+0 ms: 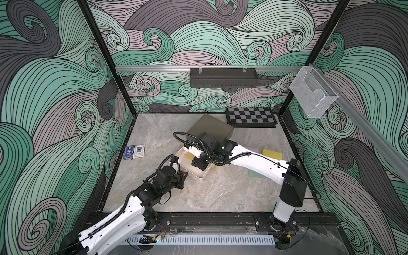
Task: Take the sponge out of the drawer
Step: Pick up the sponge from the drawer.
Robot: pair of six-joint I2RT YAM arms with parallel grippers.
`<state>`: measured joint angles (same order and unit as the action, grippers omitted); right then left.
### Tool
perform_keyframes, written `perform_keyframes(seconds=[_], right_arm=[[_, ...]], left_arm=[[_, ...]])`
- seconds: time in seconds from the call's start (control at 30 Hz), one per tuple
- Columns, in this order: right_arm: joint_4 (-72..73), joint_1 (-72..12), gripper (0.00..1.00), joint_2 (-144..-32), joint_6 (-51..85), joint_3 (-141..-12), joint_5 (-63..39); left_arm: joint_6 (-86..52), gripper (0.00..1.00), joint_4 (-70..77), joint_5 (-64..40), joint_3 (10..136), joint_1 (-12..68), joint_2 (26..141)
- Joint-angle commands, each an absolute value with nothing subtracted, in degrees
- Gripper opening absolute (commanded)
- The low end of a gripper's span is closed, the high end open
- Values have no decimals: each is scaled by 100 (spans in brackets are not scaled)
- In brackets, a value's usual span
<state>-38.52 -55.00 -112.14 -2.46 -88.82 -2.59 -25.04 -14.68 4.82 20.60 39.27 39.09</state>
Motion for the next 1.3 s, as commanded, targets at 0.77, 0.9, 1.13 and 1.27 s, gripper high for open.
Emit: perform_keyframes(seconds=[0.77, 0.9, 1.13, 1.27], right_arm=[[-3631, -5510, 31, -12849, -637, -9735, 1247], [-3564, -5511, 27, -12744, -607, -9589, 1405], [-3280, -5528, 33, -12196, -535, -9009, 1355], [-3241, -5542, 36, -12175, -567, -8904, 1339]], left_arm=[[-2461, 14, -1327, 514, 2214, 3946, 3893], [-2461, 13, -1321, 536, 2213, 3941, 3897], [-2462, 13, -1302, 563, 2190, 3946, 3899], [-2454, 14, -1233, 555, 2188, 3946, 3924]])
